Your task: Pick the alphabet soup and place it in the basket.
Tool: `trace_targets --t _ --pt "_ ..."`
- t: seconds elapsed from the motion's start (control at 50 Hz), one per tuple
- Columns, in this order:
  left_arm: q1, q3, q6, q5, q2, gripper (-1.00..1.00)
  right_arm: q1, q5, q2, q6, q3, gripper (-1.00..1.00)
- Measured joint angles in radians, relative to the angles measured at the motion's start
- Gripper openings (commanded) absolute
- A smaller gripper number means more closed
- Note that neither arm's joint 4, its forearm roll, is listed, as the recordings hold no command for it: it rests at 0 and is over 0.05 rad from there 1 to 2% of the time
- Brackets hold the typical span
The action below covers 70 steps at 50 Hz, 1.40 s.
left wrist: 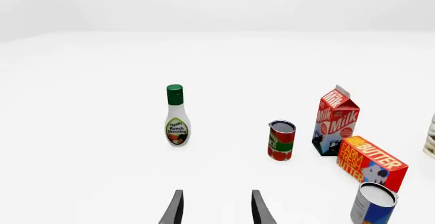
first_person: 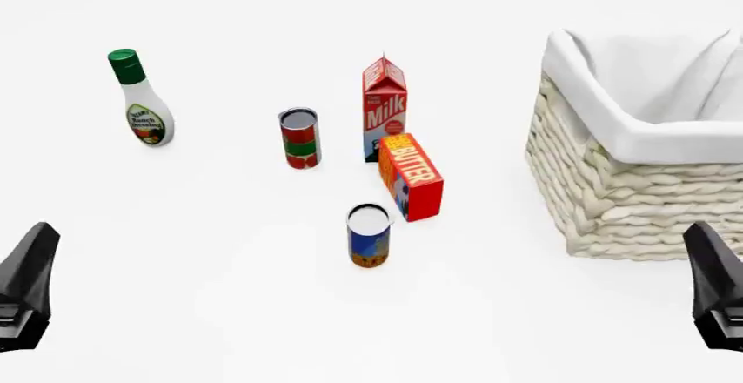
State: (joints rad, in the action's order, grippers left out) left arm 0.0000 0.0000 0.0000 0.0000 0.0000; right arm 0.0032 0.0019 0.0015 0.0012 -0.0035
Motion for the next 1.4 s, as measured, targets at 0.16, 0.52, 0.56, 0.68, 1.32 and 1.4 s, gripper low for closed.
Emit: trace_targets --t 0.16,0.52,0.56,0.68,1.32,1.4 --pt "0.0 0.0 0.0 0.0 0.0 1.0 0.027 0.006 0.0 0.0 -0.011 1.0" --pt "0.0 0.0 0.0 0.0 0.0 1.0 0.162 0.127 0.099 -0.037 -0.238 1.0" --pt "0.0 0.0 0.0 0.0 0.0 1.0 0.191 0.138 0.129 -0.049 -0.268 1.0" --pt "0.0 0.0 0.0 0.0 0.0 1.0 0.267 0.171 0.222 -0.073 -0.359 1.0" --pt "0.0 0.0 0.0 0.0 0.0 1.0 0.635 0.434 0.744 -0.101 -0.924 1.0" --pt "0.0 0.0 0.0 0.0 0.0 1.0 0.665 0.453 0.801 -0.1 -0.976 1.0"
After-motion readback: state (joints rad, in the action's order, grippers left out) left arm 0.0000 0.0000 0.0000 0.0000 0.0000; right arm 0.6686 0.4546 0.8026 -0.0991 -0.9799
